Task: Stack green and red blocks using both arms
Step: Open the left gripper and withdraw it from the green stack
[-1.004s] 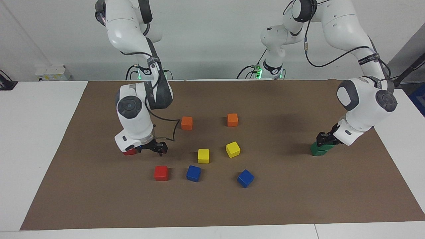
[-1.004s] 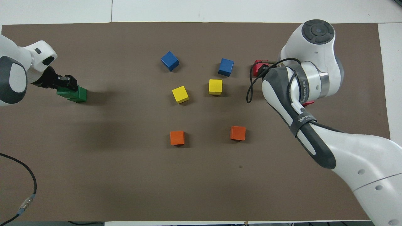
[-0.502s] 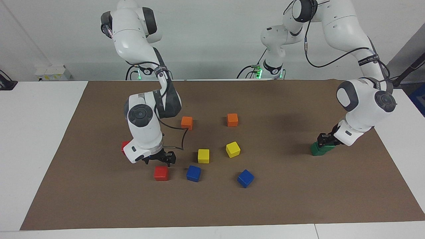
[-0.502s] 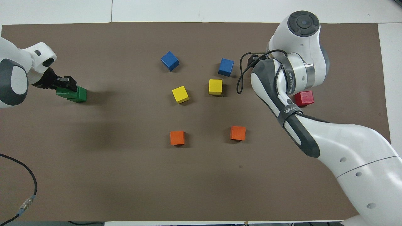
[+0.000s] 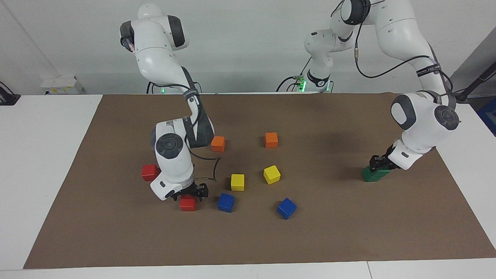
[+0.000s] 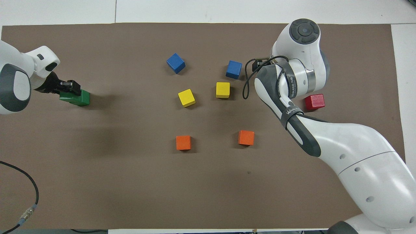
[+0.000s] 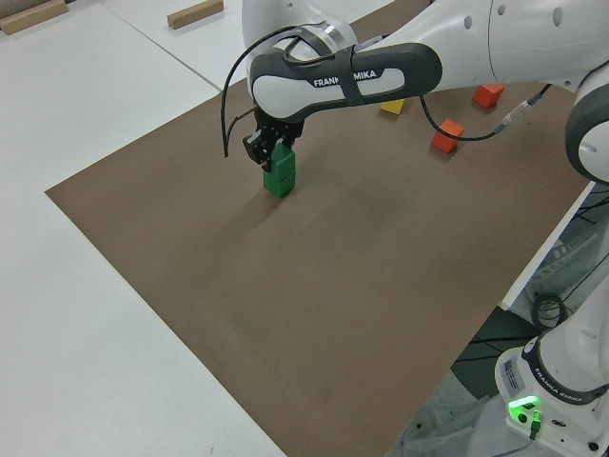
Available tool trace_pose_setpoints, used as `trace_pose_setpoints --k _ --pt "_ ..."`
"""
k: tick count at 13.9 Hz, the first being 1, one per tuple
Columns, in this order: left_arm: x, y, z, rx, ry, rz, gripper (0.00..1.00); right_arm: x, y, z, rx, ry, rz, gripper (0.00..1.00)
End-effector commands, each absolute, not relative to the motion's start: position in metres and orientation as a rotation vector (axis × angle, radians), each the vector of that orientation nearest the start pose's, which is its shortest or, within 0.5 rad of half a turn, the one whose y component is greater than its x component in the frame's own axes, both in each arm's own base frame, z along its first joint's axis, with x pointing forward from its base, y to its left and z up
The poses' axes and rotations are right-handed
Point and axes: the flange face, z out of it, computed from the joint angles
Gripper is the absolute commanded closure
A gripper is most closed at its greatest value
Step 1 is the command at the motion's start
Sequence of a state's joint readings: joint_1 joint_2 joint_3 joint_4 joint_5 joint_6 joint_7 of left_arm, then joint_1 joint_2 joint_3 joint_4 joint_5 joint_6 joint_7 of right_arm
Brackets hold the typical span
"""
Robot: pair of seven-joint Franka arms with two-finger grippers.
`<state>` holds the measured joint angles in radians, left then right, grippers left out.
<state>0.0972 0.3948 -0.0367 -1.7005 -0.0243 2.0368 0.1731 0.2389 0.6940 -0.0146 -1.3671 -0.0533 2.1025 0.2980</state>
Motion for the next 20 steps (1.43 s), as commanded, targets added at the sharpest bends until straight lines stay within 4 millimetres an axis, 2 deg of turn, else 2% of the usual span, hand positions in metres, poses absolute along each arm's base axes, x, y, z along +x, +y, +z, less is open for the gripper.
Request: trace_pose_setpoints --k 1,3,5,6,8,10,13,15,18,19,20 --pt "0.642 0.042 0.363 -3.167 0.175 0.067 0.0 0.726 0.161 0.313 -3.18 0.029 -0.138 0.02" --pt "0.641 0.042 0.369 -3.167 0.17 0.065 0.0 0.726 0.161 0.314 -3.176 0.03 -0.149 0.08" --pt "0.636 0.046 0.395 -3.163 0.164 0.036 0.0 0.728 0.161 0.315 -3.168 0.031 -0.171 0.19" --pt "0.631 0.053 0.409 -3.162 0.144 0.046 0.0 0.728 0.162 0.314 -3.164 0.033 -0.177 0.28" --pt "0.617 0.052 0.438 -3.164 0.144 0.095 0.0 0.728 0.162 0.314 -3.161 0.036 -0.178 0.45" --pt "0.601 0.05 0.475 -3.164 0.146 0.114 0.0 0.728 0.162 0.313 -3.156 0.038 -0.186 0.54" --pt "0.576 0.04 0.524 -3.162 0.168 0.132 0.0 0.726 0.16 0.316 -3.168 0.03 -0.166 1.0" --pt "0.558 0.042 0.547 -3.162 0.157 0.144 0.0 0.72 0.147 0.332 -3.191 -0.013 -0.073 1.0" --pt "0.549 0.036 0.559 -3.16 0.175 0.151 0.0 0.698 0.116 0.385 -3.202 -0.145 0.08 1.0" --pt "0.549 0.042 0.559 -3.163 0.167 0.148 0.0 0.687 0.102 0.4 -3.2 -0.177 0.109 1.0" --pt "0.548 0.039 0.558 -3.163 0.17 0.153 0.0 0.676 0.086 0.408 -3.191 -0.214 0.133 1.0"
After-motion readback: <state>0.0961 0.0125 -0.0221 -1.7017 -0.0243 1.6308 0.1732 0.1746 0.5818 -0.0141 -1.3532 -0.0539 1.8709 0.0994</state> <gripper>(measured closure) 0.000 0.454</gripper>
